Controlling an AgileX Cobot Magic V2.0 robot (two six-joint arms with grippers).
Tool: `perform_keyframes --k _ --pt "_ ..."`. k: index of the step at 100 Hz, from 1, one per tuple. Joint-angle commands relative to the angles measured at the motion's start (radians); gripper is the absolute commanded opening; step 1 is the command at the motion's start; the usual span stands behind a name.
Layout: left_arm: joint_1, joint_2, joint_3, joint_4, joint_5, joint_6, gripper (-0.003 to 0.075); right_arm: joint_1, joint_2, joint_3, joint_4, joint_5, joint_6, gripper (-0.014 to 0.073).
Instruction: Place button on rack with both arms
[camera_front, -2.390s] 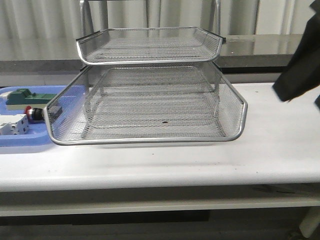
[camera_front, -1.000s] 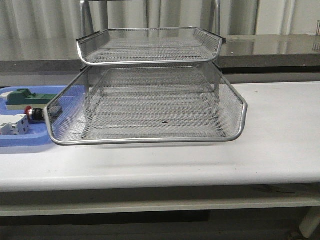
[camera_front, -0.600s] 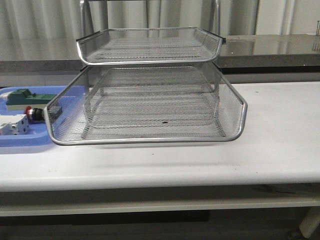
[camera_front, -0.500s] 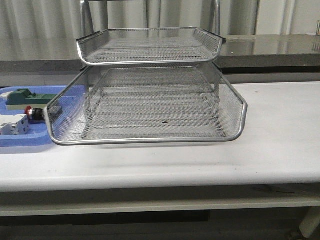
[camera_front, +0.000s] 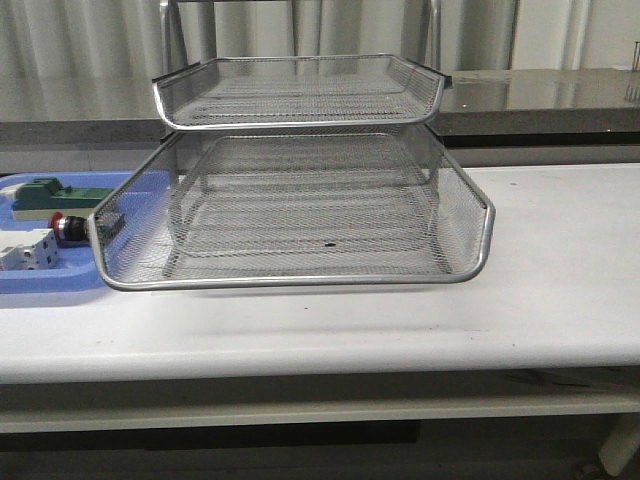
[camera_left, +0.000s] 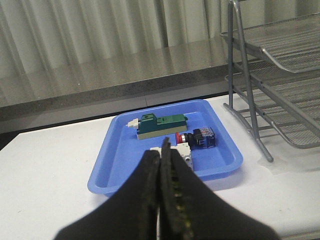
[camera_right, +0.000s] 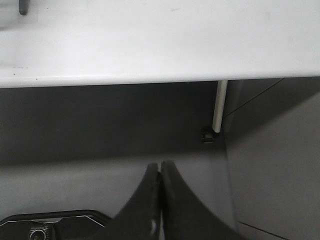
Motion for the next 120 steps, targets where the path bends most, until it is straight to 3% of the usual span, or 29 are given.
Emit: perform_keyframes --k 1,62,89,120 --pt "-0.008 -0.029 0.033 -0.005 -0.077 -0.012 -0.0020 -0.004 -0.002 -0.034 -0.026 -0.039 -0.005 -0.0067" --pt "-0.008 -0.029 -0.009 -0.047 -0.146 -0.016 -0.0020 -0.004 -0.002 -0.034 -0.026 -0.039 -0.005 -0.0067" --pt "-0.008 0.093 -0.254 -0.109 0.090 -0.018 -0.0020 -0.004 -0.002 -0.034 -0.026 -0.039 -0.005 -0.0067" --pt "-0.008 0.473 -0.676 -0.112 0.369 -0.018 -0.0020 -0.004 -0.002 -0.034 -0.026 -0.039 -0.005 -0.0067"
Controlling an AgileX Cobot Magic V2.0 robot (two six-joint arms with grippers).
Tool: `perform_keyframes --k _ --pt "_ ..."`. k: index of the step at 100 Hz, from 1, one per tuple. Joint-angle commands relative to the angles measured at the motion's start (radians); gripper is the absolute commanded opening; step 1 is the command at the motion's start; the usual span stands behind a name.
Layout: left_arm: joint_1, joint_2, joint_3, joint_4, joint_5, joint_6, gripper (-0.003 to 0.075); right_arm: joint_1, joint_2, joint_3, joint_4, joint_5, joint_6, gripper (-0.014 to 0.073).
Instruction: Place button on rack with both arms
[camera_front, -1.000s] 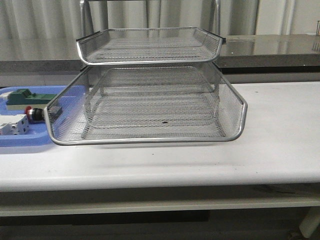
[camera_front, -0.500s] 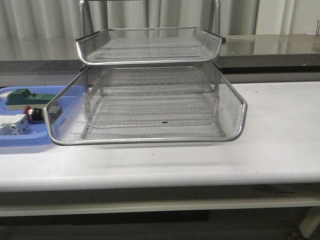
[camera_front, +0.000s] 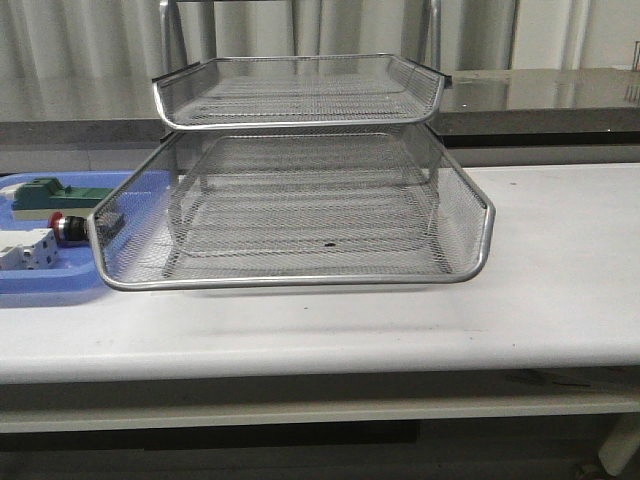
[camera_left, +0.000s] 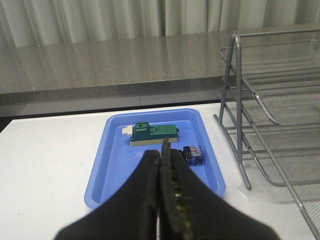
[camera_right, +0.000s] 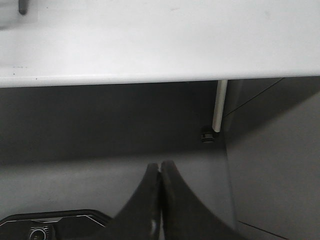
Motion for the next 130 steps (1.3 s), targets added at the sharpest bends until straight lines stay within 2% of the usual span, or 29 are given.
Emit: perform_keyframes --k 1,25,45,63,88,93,100,117,124,130 --pt "-0.008 0.127 -0.149 -0.009 0.031 -0.014 -0.0020 -0.004 -0.002 -0.034 -0.026 -0.041 -0.005 -0.0067" --pt "-0.008 0.440 -0.423 -0.009 0.215 -0.011 -0.0020 -0.004 -0.002 -0.034 -0.026 -0.041 -0.005 -0.0067" --pt "-0.008 0.664 -0.606 -0.009 0.336 0.044 -0.0020 -0.004 -0.002 -0.034 -0.026 -0.041 -0.005 -0.0067" --pt "-0.008 0.810 -0.720 -0.007 0.373 0.066 -0.0020 -0.004 -0.002 -0.034 -0.026 -0.041 -0.005 -0.0067" --pt "-0.008 0.917 -0.808 -0.007 0.398 0.068 -0.0006 -0.004 -0.002 -0.034 -0.026 -0.041 -0.005 -0.0067" --pt "-0.008 0.929 -0.823 -0.007 0.412 0.070 0.0032 -0.004 -0.002 -0.034 -0.026 -0.041 -0.005 -0.0067" --pt "-0.008 0.939 -0.832 -0.007 0.427 0.100 0.0131 -0.004 -0.002 -0.034 -0.026 -0.041 -0.005 -0.0067" --pt "-0.008 0.940 -0.834 0.003 0.434 0.128 0.0523 -0.004 -0.002 -0.034 -0.026 -0.041 -0.005 -0.0067" --pt "-0.008 0.940 -0.834 0.003 0.424 0.128 0.0601 -0.004 -0.002 -0.034 -0.026 -0.041 -0.005 -0.0067" --pt "-0.008 0.940 -0.834 0.003 0.409 0.128 0.0608 -0.004 -0.002 -0.034 -0.026 -0.041 -0.005 -0.0067"
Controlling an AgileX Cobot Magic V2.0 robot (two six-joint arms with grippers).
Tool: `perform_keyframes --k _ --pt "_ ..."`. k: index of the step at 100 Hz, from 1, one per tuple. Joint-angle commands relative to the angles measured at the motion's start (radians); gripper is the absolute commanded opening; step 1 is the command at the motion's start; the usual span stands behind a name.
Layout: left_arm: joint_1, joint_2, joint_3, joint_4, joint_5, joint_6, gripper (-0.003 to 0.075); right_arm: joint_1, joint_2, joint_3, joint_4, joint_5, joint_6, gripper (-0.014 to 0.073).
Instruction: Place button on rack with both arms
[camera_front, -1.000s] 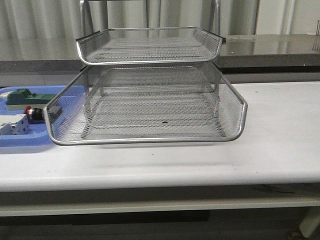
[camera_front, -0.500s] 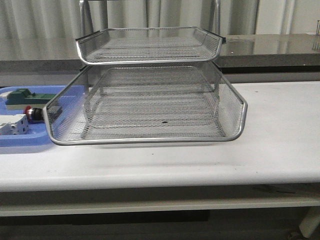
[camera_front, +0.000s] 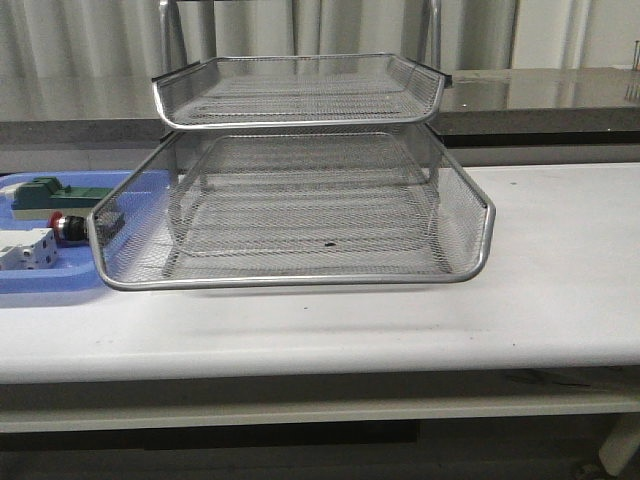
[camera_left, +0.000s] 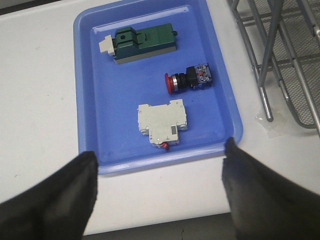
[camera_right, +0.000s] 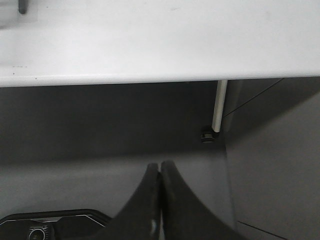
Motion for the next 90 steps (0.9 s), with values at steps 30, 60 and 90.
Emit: perform_keyframes --k 30,60,90 --pt "-0.008 -0.001 -0.038 -0.034 -0.113 0.038 0.0597 -0.004 -0.002 -0.034 -0.026 -0.041 -0.002 -0.0067" --pt "-0.008 0.248 -0.270 -0.033 -0.038 0.315 0.0598 -0.004 -0.002 -0.034 -0.026 -0.043 -0.002 -0.0067" --pt "-0.008 0.618 -0.667 -0.033 0.200 0.541 0.0598 -0.004 -0.002 -0.034 -0.026 -0.043 -0.002 -0.0067"
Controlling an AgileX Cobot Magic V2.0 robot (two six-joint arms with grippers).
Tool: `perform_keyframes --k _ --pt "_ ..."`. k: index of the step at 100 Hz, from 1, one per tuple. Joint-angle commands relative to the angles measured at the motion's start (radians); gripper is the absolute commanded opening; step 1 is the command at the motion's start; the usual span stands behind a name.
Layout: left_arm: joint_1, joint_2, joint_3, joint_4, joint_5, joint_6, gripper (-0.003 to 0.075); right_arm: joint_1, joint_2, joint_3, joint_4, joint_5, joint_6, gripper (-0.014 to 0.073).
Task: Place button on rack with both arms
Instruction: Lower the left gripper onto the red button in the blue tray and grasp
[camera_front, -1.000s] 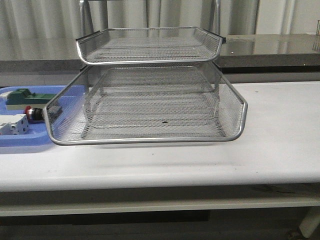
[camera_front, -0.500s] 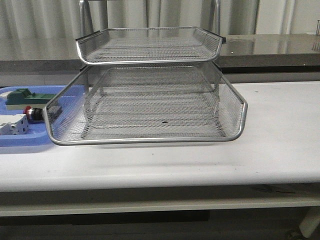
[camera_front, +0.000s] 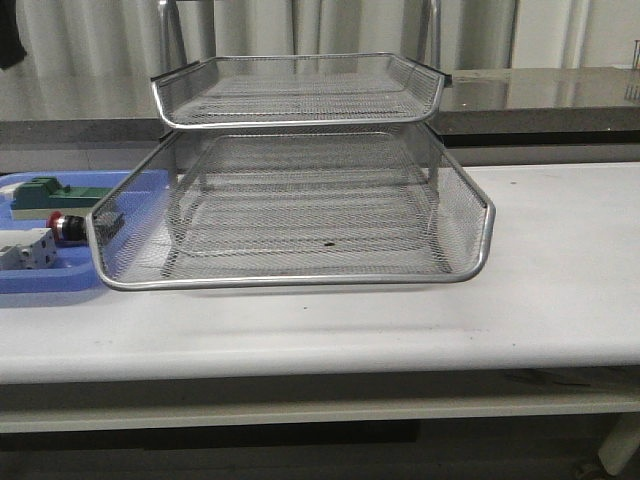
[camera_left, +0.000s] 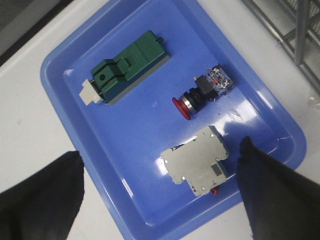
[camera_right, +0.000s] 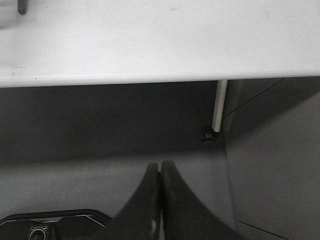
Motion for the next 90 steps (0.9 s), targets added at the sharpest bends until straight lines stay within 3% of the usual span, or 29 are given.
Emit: perform_keyframes --k 1,27,90 --pt "-0.008 0.052 -0.133 -0.006 0.029 0.069 0.0598 -0.004 -0.002 -0.034 -0.026 -0.043 -0.006 -0.0067" --pt "-0.008 0.253 -0.314 -0.008 0.100 0.192 0.0598 -0.004 -0.002 -0.034 -0.026 -0.043 -0.006 -0.0067" --pt "-0.045 0.440 -0.334 -0.064 0.038 0.355 0.0598 -0.004 -0.002 -0.034 -0.026 -0.042 -0.006 -0.0067"
